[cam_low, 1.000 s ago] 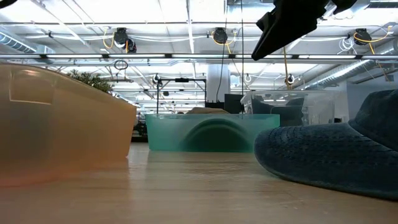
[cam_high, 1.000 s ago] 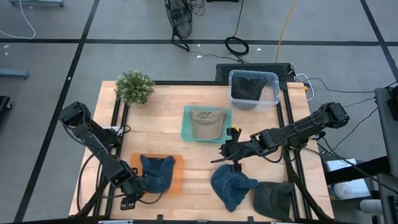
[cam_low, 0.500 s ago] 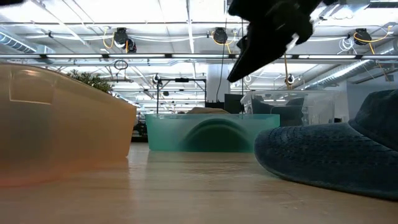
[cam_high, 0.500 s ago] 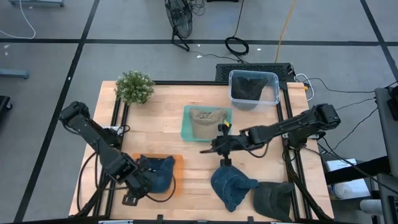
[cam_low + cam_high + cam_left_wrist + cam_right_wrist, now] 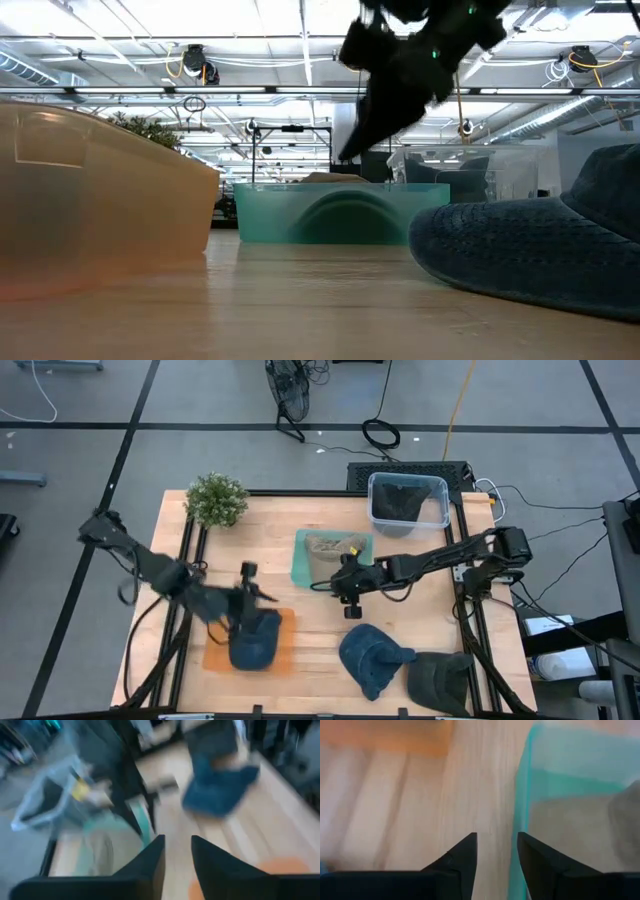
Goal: Pick & Place hat
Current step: Adjust the bins on the table
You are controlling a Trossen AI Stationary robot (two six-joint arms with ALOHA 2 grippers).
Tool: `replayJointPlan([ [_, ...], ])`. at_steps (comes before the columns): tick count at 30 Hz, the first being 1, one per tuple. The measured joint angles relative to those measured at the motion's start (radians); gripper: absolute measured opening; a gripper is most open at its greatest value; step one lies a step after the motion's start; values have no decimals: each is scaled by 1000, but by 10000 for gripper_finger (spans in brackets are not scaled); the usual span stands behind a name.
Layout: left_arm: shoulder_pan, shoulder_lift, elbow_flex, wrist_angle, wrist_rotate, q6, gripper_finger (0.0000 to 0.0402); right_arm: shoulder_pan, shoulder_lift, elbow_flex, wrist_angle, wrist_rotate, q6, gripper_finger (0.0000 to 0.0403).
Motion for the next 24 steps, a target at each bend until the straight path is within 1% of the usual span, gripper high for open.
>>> replayJointPlan([
  [2,69,-74,-82,151,40,50,84,-6,33,-1,9,0,-2,132],
  [6,202,-178,-215,358,99,58,51,-23,66,1,19,7,1,122],
  [9,270,-226,-269,435,145,58,28,-29,76,0,11,24,-3,110],
  [12,314,-245,-291,466,145,58,7,-32,74,-1,15,24,-8,96],
  [14,329,-247,-293,466,146,59,5,-32,74,-1,13,24,-10,87],
  [19,352,-247,-293,474,148,61,29,-31,68,-1,13,27,-39,70],
  [21,358,-247,-293,491,148,69,34,-31,48,-1,20,30,-39,70],
  [24,365,-247,-293,528,148,95,36,-31,23,1,62,27,-33,80],
])
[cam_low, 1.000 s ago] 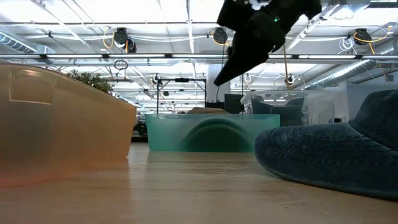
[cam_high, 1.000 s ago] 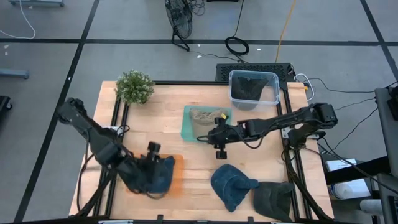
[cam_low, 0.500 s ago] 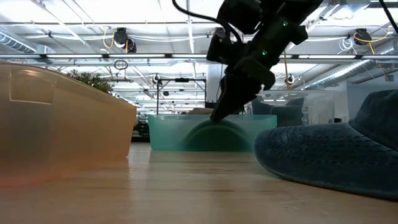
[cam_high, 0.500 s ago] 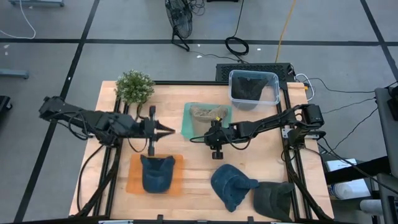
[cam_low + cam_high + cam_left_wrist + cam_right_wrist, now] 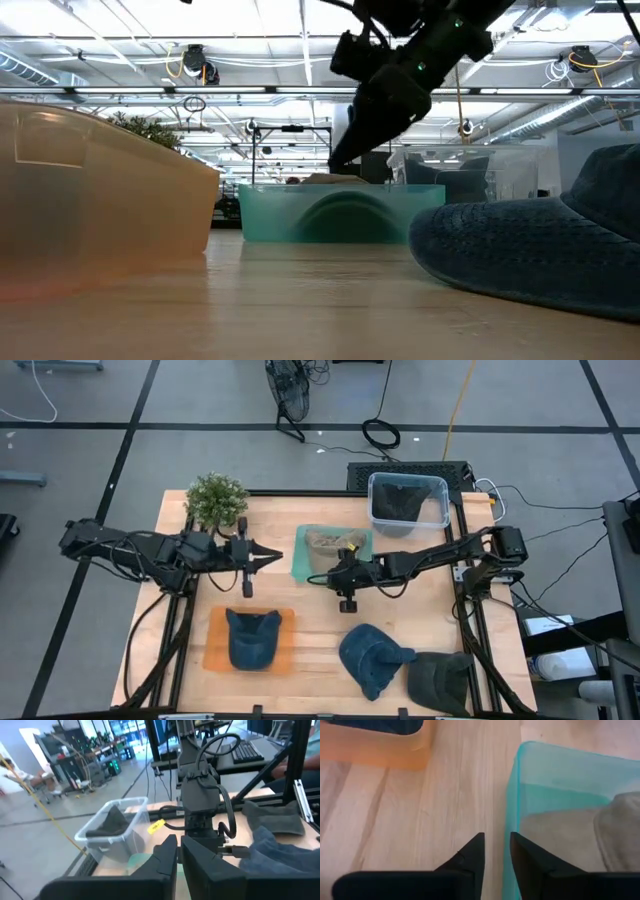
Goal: Pick & Place hat
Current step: Adjust the bins on the table
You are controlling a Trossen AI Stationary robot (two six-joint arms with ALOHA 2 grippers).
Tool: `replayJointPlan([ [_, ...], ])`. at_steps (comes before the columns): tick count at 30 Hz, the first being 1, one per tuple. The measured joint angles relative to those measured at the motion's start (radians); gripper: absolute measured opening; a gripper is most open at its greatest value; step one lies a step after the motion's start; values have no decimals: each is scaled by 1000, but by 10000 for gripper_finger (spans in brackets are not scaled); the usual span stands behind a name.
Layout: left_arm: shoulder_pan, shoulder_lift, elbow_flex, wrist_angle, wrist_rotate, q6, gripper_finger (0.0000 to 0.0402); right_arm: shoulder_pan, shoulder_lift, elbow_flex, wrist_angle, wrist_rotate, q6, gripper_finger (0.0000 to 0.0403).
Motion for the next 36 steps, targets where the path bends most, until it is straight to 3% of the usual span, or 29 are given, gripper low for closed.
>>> replayJointPlan([
  [9,48,3,0,32,7,35,37,-39,1,-1,14,-2,-11,126],
  [36,53,6,0,-40,51,7,37,-16,58,-15,23,-6,87,114],
])
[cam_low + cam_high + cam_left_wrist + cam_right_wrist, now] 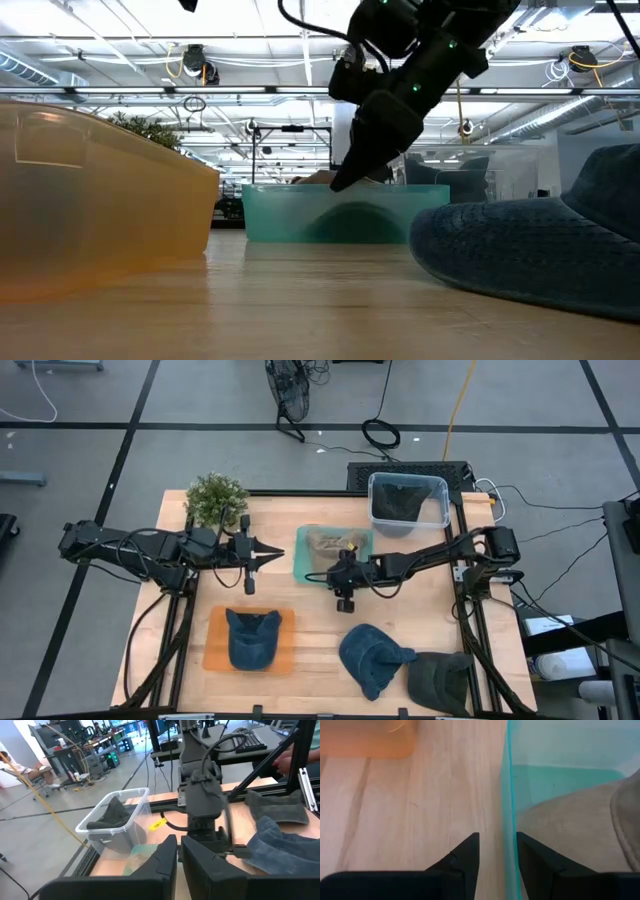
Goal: Pick & Place hat
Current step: Adjust the bins on the table
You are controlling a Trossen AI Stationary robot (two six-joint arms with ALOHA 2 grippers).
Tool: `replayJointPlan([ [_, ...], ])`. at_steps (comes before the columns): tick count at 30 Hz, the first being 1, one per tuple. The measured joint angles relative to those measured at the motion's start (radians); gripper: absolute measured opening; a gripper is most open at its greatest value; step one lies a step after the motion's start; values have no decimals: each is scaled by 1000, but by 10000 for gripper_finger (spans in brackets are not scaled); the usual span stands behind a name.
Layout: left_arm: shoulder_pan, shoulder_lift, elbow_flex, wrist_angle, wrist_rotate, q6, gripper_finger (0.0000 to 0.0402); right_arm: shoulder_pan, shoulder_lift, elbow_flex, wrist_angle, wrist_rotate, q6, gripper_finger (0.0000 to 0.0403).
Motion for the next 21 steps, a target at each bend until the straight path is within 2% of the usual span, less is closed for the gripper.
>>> replayJointPlan([
  [21,1,0,0,-2,0,-11,37,52,0,0,1,-1,79,114],
])
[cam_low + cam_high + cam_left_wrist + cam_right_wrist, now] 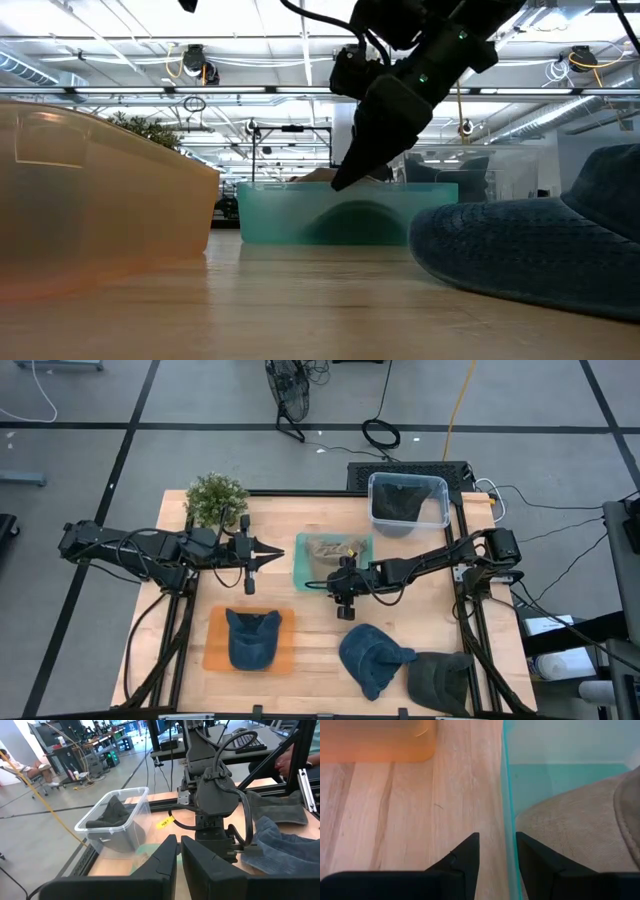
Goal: Pick & Place hat
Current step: Adjust the bins on the table, then put the blue cap into the orange bin
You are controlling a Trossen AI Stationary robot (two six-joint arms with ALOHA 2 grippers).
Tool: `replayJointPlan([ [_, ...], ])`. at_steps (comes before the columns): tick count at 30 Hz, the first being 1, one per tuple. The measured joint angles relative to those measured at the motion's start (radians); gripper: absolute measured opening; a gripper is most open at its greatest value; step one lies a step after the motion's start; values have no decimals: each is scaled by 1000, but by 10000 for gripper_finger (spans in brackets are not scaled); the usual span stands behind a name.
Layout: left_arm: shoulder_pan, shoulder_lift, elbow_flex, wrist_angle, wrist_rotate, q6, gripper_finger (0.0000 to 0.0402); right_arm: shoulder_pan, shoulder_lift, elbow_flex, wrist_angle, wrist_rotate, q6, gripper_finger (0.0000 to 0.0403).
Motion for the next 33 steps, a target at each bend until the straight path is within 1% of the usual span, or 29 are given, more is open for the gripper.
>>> replayJointPlan([
  [15,0,0,0,-5,0,0,37,45,0,0,1,1,0,110],
  [27,0,0,0,-5,0,-1,37,27,0,0,6,5,0,107],
  [30,0,0,0,-5,0,-2,37,24,-34,-1,-18,6,-3,109],
  [33,0,0,0,-6,0,-2,37,22,-107,1,-36,10,-3,112],
])
